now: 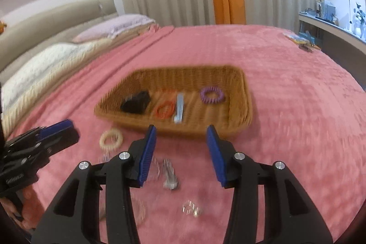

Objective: Organize jewelry
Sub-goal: 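Grasp the silver hair clip with the left tool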

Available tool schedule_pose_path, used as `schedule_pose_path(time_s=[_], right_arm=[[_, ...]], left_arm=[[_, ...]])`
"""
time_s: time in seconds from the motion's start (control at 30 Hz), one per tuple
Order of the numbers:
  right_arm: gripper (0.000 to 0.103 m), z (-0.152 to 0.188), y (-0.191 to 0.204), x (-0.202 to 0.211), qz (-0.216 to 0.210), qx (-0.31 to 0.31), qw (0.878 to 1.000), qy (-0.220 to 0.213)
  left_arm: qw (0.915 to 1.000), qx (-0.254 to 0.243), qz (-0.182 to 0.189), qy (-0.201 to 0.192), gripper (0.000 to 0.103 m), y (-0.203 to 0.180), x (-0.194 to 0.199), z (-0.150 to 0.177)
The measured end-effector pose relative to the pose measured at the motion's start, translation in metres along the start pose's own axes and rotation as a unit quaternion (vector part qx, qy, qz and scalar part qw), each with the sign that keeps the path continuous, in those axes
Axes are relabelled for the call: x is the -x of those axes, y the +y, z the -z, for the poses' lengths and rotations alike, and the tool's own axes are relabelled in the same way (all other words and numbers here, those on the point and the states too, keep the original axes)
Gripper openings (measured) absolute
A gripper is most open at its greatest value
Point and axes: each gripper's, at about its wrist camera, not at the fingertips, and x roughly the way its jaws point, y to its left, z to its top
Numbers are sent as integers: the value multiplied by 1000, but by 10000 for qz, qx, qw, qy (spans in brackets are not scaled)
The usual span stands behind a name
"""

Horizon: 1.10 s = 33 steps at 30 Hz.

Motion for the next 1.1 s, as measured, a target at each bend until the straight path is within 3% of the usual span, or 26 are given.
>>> schedule_pose_path(time_s=[0.3,0.4,0.5,0.7,1.0,1.1], right_arm=[[42,42,13,-30,94,184,9977,651],[42,48,21,-42,198,394,9953,858],[42,52,25,-49,261,498,9933,1005],[42,54,17,-54,135,325,9932,1111],[42,53,20,-62,163,407,9919,1193],[31,53,22,-63,201,478,9915,1194]], left_arm=[[9955,151,193,914,44,15,2,67],[9935,-33,280,1104,44,5,-3,74],[9913,-320,107,1270,43,-11,-13,79],[9890,-652,-164,1320,43,-26,-24,87],[9903,-643,-252,1204,38,-26,-24,89],[9905,-650,-293,1172,33,-27,-22,91]])
